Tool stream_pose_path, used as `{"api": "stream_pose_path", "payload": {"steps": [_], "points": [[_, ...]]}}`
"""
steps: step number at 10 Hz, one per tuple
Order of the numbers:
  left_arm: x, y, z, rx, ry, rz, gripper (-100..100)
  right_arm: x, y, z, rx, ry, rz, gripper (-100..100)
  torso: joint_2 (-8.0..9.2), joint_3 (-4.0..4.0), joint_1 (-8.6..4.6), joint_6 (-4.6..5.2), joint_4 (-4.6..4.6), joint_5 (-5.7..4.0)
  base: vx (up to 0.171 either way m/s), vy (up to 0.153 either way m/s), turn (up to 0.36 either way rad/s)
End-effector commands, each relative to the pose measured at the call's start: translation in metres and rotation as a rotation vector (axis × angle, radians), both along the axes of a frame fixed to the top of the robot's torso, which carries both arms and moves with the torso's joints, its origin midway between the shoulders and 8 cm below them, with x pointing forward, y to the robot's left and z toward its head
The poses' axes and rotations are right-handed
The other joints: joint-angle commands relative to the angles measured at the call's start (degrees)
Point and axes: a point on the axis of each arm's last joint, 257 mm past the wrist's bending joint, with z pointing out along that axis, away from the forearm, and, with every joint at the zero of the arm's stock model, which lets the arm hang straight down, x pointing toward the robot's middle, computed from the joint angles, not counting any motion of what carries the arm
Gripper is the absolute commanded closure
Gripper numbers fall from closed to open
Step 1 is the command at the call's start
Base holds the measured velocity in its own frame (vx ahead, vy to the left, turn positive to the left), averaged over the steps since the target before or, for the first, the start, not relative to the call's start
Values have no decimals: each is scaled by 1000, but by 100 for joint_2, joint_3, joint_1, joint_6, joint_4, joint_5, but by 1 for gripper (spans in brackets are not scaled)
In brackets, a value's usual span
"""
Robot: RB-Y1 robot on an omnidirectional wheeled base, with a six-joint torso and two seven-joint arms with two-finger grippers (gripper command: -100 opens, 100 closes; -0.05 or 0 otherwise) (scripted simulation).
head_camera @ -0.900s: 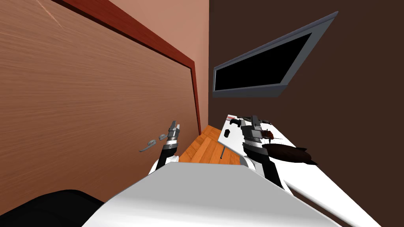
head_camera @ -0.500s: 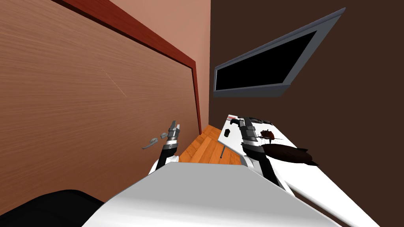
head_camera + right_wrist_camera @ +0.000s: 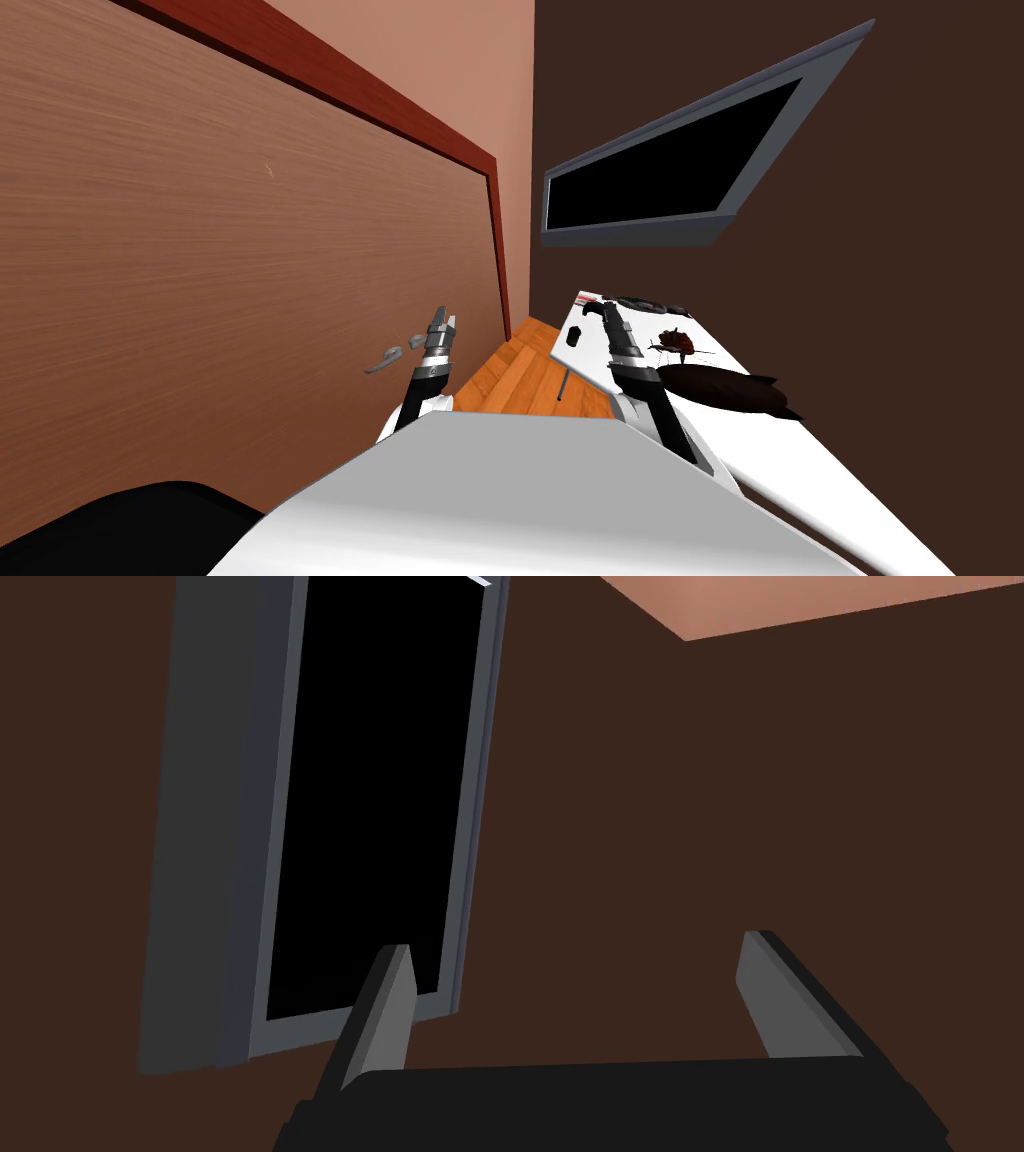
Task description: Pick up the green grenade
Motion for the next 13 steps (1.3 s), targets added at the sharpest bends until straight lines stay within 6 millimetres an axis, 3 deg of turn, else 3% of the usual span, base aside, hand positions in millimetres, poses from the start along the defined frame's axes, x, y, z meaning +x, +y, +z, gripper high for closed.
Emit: {"api": "stream_pose_path", "payload": {"steps": [1,13], "points": [[0,0,0,0,0,0,0,7,-4,-12,-74,24,-37,-100,0,0,0,0,0,0,-19,-22,30],[0,0,0,0,0,0,0,50,-26,-108,-420,207,-210,-100,-5,-3,6,1,-1,1,-10,-13,14]]}}
